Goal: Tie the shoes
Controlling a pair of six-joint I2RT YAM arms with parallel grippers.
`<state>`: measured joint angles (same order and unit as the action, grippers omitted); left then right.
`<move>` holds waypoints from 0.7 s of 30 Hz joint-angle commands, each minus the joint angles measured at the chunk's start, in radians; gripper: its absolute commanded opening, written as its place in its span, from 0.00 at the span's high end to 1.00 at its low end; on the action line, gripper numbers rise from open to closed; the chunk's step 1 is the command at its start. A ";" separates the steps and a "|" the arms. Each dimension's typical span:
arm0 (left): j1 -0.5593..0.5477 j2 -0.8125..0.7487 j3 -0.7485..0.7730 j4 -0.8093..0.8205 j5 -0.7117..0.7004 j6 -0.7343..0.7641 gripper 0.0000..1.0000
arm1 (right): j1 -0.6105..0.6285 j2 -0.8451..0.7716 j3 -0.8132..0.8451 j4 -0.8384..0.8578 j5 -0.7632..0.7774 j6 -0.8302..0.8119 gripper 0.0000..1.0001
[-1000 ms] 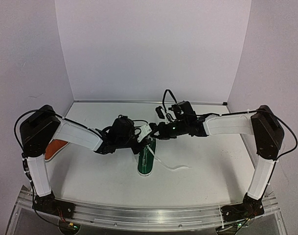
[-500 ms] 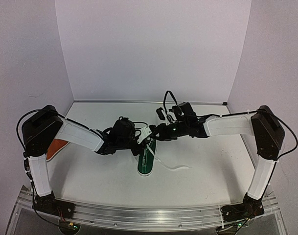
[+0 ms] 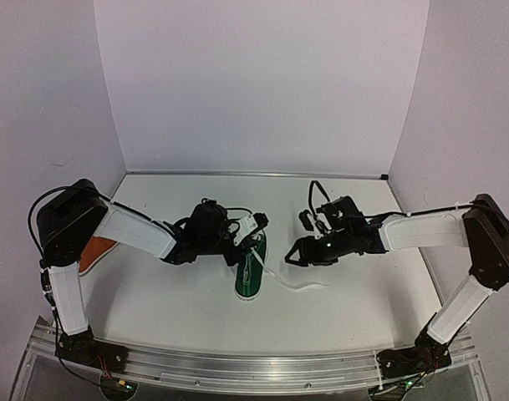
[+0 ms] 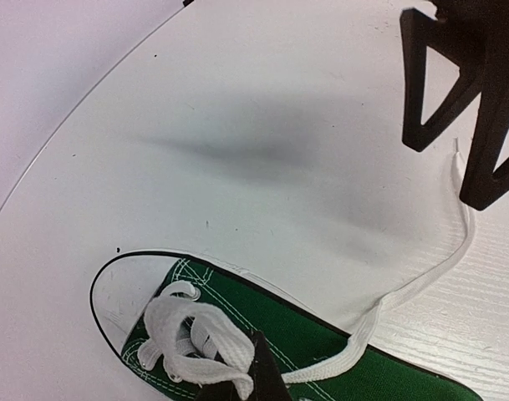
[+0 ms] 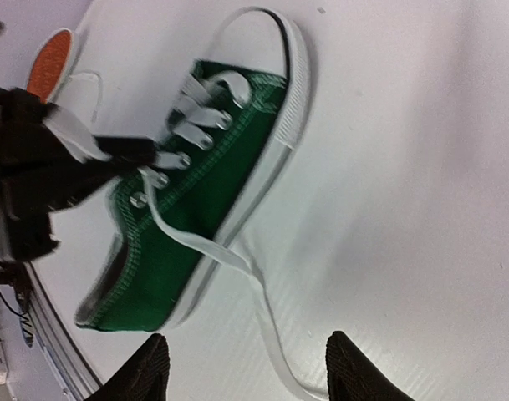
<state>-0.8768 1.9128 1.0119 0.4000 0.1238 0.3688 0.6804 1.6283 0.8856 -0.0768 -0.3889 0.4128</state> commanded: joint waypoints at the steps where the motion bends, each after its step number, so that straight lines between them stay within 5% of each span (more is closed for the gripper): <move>1: 0.011 -0.037 -0.010 0.074 0.067 0.002 1.00 | 0.020 -0.031 -0.029 -0.109 0.099 -0.021 0.35; 12: 0.027 -0.038 -0.021 0.103 0.135 0.015 1.00 | 0.062 0.075 0.014 -0.231 0.162 -0.109 0.22; 21: 0.053 -0.047 -0.047 0.169 0.206 -0.009 1.00 | 0.106 0.116 0.013 -0.284 0.192 -0.129 0.28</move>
<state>-0.8376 1.9125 0.9683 0.4866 0.2661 0.3692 0.7534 1.7027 0.8887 -0.2824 -0.2400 0.3057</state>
